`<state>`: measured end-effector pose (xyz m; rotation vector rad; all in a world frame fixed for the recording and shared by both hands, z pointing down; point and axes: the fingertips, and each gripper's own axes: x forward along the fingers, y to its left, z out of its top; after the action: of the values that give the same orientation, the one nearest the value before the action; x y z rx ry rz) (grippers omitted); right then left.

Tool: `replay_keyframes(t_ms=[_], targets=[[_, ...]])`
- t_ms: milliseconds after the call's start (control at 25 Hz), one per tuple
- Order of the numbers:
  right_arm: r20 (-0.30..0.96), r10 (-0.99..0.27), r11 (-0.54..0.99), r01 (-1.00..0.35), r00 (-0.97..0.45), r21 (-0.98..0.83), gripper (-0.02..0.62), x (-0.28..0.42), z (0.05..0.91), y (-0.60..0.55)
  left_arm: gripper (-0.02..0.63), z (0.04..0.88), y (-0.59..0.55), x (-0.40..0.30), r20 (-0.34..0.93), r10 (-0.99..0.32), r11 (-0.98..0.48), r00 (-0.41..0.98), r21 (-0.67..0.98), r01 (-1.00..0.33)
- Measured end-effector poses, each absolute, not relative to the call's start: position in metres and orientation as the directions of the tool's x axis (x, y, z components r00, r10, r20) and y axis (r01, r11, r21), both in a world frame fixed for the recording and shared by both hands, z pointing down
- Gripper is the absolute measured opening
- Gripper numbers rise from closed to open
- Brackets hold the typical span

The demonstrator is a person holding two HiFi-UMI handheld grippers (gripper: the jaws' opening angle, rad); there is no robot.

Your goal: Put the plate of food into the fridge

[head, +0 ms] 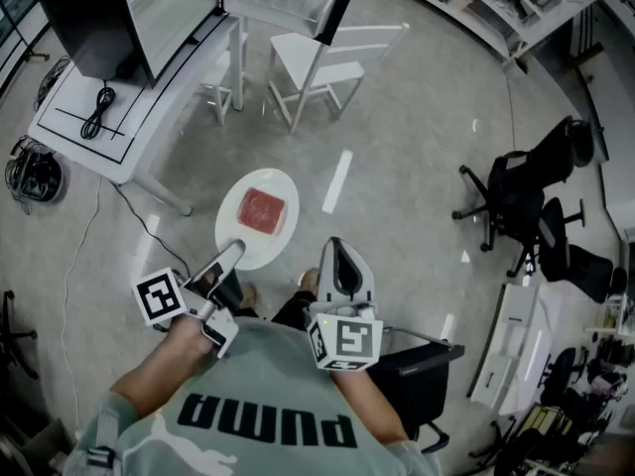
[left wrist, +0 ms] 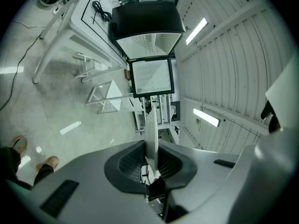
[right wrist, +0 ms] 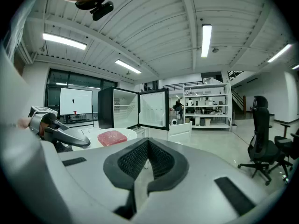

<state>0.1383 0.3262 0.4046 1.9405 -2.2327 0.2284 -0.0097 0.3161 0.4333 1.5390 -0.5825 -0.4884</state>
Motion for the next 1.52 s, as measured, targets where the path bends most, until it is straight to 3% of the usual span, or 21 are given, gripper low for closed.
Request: replay_keyframes(t_ms=[1520], targets=[[0.194,-0.972,0.131,-0.991,-0.132,-0.018,0.005,0.162,0.394,0.32,0.051,0.427,0.312,0.011,0.027,-0.635,-0.038,0.772,0.997,-0.066]])
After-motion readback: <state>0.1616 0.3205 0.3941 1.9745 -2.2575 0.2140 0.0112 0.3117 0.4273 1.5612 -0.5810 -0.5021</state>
